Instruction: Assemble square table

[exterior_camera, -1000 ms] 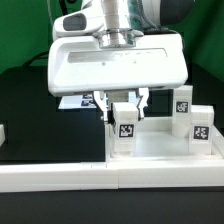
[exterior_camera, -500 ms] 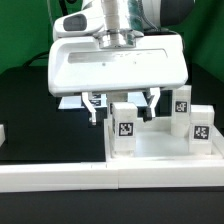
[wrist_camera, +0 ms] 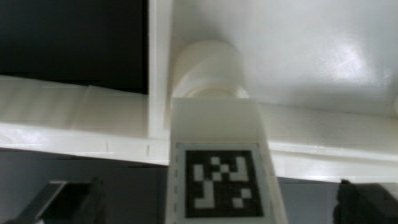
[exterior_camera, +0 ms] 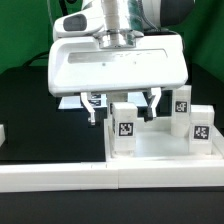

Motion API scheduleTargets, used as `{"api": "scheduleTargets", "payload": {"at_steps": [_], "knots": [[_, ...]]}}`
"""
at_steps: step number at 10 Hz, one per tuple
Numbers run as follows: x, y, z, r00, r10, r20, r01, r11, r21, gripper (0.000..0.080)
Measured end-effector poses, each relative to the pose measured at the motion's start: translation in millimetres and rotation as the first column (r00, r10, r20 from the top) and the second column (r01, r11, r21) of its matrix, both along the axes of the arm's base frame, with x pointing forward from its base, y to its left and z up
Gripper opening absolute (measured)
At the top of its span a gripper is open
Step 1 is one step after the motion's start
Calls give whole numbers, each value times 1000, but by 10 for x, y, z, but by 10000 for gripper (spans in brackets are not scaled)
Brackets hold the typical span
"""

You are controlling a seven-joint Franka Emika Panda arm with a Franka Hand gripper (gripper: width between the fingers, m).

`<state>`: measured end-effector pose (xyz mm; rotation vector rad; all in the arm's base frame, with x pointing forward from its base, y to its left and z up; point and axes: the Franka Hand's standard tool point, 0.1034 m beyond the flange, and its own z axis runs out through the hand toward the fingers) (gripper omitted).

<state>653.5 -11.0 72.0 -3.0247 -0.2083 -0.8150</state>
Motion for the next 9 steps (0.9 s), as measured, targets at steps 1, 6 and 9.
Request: {"api": "scheduleTargets", "payload": {"at_steps": [1, 6, 9], "knots": [[0, 0, 0, 1000, 0, 0, 0, 1000, 0, 649], [13, 99, 91, 984, -1, -176, 12, 998, 58, 649], [-15, 136, 90, 935, 24, -354, 15, 994, 106, 649]]}}
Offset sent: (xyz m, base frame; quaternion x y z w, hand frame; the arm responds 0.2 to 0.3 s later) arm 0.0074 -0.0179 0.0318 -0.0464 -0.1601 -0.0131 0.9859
